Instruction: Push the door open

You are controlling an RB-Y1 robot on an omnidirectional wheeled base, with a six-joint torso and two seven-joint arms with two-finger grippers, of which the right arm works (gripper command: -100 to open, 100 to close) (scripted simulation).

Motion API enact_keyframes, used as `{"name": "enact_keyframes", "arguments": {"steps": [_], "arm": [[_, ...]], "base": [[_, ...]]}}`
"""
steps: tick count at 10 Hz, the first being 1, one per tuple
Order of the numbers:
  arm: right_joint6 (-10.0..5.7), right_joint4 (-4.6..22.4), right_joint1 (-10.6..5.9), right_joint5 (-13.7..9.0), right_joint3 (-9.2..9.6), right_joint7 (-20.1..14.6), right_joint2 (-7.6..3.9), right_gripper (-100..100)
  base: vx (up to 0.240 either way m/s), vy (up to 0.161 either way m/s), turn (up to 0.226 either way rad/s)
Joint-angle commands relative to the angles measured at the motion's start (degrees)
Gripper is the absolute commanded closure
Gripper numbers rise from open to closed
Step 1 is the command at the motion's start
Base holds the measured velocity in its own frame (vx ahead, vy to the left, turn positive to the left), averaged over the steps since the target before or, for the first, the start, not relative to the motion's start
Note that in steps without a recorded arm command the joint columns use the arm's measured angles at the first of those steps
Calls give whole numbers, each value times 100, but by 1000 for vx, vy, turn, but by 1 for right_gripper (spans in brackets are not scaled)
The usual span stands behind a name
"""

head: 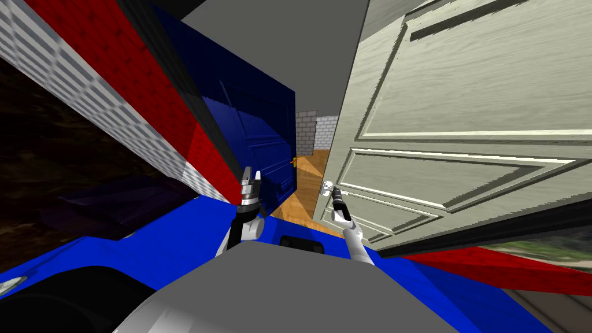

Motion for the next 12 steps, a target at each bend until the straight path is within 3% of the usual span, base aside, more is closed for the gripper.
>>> {"name": "enact_keyframes", "arguments": {"steps": [1,5,12], "arm": [[-53,-77,13,-19,-184,41,-111,100],[-61,-81,2,-48,-428,111,-152,100],[-73,-86,-14,-89,-769,209,-116,100]], "base": [[209,92,-93],[135,39,-65],[127,44,-62]]}}
